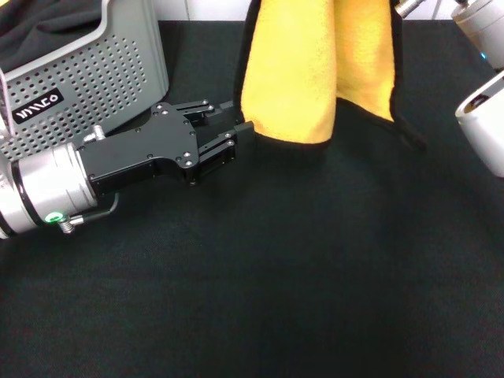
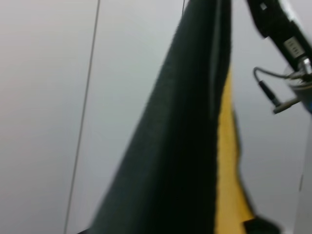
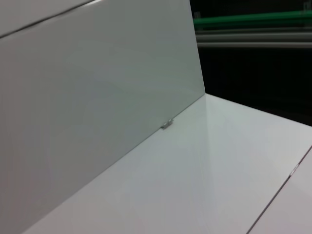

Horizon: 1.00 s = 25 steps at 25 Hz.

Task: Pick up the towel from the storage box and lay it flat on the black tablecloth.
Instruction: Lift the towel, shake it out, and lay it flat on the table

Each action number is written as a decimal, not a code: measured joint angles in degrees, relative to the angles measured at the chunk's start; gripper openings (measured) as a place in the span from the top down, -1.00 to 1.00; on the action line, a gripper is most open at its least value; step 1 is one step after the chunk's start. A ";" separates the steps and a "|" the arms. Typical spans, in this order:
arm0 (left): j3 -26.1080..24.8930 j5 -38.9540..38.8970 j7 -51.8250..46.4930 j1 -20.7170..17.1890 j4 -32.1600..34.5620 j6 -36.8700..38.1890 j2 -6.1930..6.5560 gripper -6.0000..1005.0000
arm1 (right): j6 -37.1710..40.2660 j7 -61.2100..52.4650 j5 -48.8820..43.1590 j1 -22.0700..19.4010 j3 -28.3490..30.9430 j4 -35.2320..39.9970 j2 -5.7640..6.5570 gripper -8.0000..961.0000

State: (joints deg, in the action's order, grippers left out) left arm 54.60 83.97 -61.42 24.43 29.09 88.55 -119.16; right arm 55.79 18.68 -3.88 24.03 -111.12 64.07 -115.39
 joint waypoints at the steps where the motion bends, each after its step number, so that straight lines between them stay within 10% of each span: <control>1: -0.02 -0.07 -0.18 0.09 -0.15 0.55 0.00 0.28 | 0.03 0.00 -0.01 0.22 0.20 -0.34 -0.02 0.95; 25: -0.27 1.00 -0.57 3.01 -5.46 2.66 -0.53 0.28 | 2.03 -0.33 -0.08 1.07 0.26 -1.84 -0.19 0.91</control>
State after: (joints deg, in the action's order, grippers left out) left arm 54.33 84.97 -62.00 27.44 23.62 91.20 -119.69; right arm 57.82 18.35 -3.96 25.10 -110.86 62.23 -115.58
